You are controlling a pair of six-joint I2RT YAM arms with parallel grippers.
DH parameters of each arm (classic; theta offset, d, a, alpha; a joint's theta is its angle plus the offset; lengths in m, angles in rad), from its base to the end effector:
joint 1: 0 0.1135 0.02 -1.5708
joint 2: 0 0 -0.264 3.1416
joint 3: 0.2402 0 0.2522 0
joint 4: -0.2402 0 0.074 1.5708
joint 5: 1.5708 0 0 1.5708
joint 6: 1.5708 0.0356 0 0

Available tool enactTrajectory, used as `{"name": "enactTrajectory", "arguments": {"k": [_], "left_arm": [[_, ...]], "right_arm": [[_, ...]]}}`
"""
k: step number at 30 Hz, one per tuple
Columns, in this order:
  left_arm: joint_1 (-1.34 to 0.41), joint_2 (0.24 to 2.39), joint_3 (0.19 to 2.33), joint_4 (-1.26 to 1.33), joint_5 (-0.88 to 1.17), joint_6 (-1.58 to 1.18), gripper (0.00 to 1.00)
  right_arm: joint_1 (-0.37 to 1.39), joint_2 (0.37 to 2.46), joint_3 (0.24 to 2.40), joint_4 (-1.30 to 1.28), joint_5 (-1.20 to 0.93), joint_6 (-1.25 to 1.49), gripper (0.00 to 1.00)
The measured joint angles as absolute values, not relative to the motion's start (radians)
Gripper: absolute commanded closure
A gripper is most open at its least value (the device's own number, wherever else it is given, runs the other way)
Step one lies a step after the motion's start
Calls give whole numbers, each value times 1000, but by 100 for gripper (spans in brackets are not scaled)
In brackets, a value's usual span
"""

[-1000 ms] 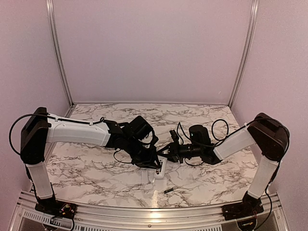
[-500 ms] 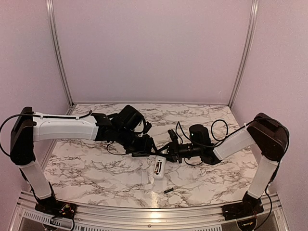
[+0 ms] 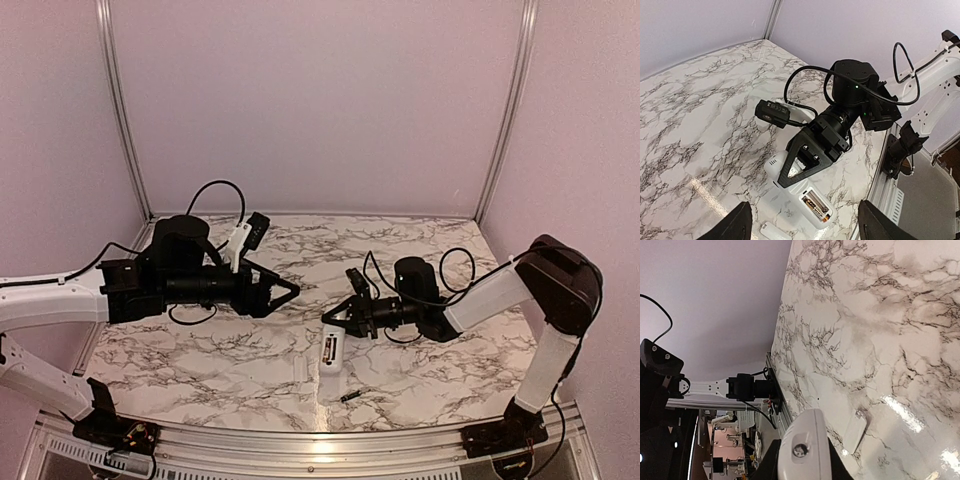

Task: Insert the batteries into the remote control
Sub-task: Load the battery into the battery compartment.

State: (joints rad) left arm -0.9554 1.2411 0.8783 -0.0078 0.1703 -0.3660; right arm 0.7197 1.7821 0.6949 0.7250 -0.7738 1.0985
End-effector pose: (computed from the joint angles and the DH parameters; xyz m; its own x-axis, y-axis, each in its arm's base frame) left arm 0.1605 -0.2374 0.2929 -0.5159 0.1187 -0.8484 0.7618 0.5166 -0.3909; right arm 0.2358 0.2398 0.1474 -0.9787 -0.0109 -0.2049 -0.2008 0.2567 0.9454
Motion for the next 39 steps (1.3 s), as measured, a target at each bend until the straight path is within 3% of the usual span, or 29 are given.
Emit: {"name": "enactTrajectory", "arguments": {"k": [6,20,39], "left_arm": [[-1016,1250,838,25,198,-109,36],[-1215,1399,812,46,163,350,67],[-1238,1521,838,92,102,514,73]], "right_arm": [[720,1770,695,724,-798,1087,100],[723,1763,695,717,-812,1071,100],[730,1761,676,733,-815,1088,100]]}}
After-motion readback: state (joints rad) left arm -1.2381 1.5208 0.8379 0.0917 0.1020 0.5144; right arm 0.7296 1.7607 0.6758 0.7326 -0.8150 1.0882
